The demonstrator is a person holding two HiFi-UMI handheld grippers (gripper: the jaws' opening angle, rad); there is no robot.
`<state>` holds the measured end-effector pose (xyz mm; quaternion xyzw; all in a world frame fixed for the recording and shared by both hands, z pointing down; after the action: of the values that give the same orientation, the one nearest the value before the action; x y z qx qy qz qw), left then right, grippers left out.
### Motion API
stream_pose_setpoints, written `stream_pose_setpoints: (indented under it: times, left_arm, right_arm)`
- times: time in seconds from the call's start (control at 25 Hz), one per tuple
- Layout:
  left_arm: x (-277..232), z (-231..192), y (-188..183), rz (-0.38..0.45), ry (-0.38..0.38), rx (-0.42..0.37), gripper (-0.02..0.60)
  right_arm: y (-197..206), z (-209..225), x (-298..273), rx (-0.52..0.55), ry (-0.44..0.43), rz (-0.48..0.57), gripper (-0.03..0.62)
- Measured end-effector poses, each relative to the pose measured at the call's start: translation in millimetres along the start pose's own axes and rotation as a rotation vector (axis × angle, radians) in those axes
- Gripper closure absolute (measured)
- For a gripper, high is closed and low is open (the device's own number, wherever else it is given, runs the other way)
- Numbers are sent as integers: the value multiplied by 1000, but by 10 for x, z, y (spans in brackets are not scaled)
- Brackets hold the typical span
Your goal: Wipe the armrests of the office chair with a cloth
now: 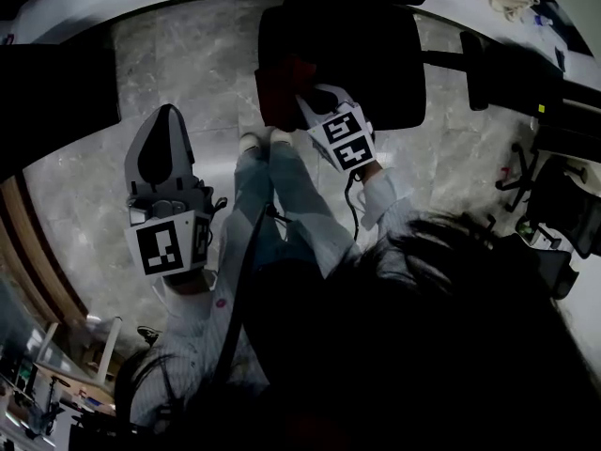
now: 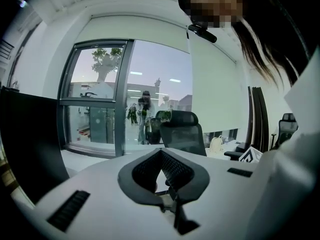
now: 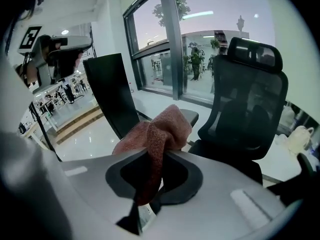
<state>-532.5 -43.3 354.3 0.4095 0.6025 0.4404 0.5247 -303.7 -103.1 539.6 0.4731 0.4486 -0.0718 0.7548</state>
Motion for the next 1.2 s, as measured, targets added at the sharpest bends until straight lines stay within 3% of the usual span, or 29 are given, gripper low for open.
stream_pose_setpoints:
  times: [0.16,0.32,0.6,0.72,0.96,1.2]
  left_arm:
    - [8,16,-3,-5,-21,18,578]
    - [100,-132,65,-33,-50,4,578]
    - [206,-410,53,-32,-135,29,578]
    - [197,-449,37,-13,-122,10,577]
    - [104,-381,-71,5,-101,39,578]
    - [-10,-199,-157,36,-5,-12,578]
  right_arm:
    - [-56,154,-109,-5,21,-11,553]
    - [-411,570,-495,55,111,-52,553]
    - [-1041,1205,-1117,28,225,-90,551]
    - [-1114,1286,-1217,4,243,-98,553]
    - [-838,855,-840,27,179,-66,554]
    - [-173,77,-160,46,62,-41,554]
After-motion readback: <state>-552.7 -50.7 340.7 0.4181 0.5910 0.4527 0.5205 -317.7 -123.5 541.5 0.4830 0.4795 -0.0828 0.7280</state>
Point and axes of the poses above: the fingertips, and each gripper's own axes: x backward along the fingers, z to its right, y out of its underside, the point moved 6 cm from there along x, backward along the fingers, and after that the axes turned 1 degree about -y, right-handed, at the moved point
